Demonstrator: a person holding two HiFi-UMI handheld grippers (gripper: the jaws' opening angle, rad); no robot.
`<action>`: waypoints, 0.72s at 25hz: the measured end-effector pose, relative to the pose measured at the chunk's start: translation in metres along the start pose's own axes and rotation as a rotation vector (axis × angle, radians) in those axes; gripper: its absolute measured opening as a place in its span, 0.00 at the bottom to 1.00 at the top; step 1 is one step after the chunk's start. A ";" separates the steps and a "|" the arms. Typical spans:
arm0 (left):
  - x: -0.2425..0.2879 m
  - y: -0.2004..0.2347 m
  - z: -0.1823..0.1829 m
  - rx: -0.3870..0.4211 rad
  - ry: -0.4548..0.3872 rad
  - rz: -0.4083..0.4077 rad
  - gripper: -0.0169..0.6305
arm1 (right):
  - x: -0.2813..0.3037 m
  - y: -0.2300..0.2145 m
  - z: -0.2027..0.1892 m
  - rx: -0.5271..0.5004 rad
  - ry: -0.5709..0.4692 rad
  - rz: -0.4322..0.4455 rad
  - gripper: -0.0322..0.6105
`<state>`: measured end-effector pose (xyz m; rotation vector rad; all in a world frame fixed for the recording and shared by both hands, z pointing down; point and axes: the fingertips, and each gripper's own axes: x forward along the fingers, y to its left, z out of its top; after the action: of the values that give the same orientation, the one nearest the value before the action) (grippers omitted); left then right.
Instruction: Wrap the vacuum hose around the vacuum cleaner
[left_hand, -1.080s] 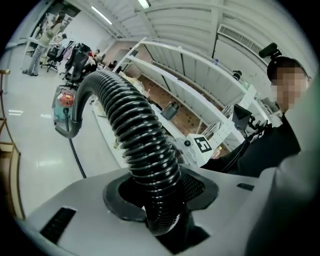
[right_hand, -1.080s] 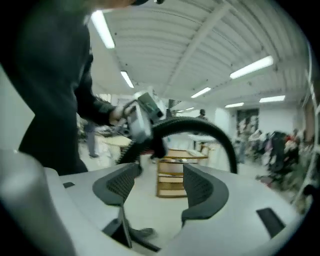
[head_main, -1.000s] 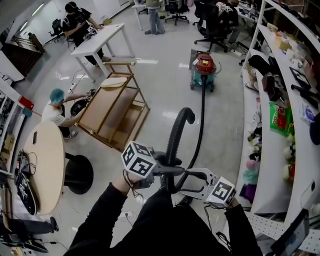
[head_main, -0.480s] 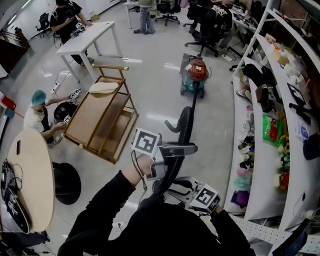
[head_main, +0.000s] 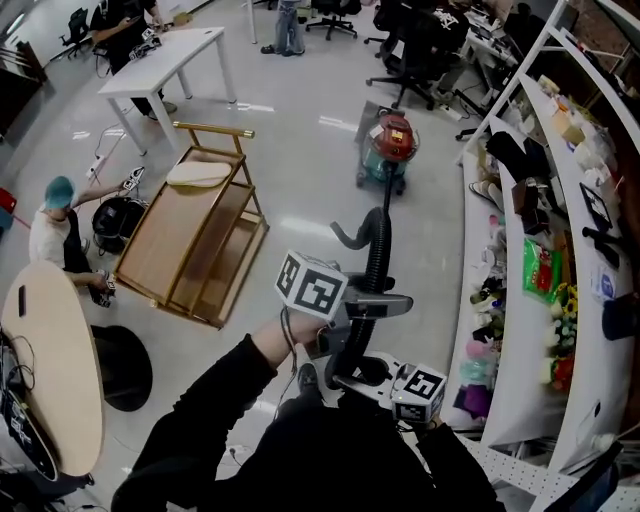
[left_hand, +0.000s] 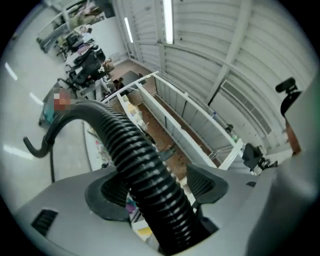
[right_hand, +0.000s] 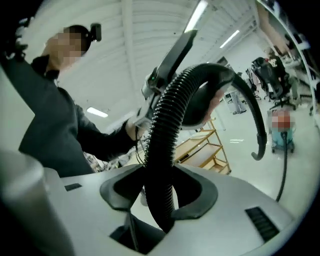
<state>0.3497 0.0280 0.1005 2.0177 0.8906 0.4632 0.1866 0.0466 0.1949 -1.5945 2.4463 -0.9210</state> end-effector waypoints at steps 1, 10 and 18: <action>-0.002 0.009 -0.002 0.033 0.036 0.031 0.57 | -0.003 0.000 0.010 0.065 -0.057 0.039 0.34; -0.051 0.059 -0.034 0.013 0.090 0.108 0.60 | -0.057 -0.102 0.095 0.635 -0.528 0.185 0.34; 0.016 0.087 -0.121 0.299 0.333 0.365 0.60 | -0.087 -0.212 0.146 0.777 -0.631 0.095 0.34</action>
<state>0.3230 0.0750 0.2406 2.4367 0.8232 0.9373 0.4521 -0.0012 0.1646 -1.2071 1.4598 -0.9784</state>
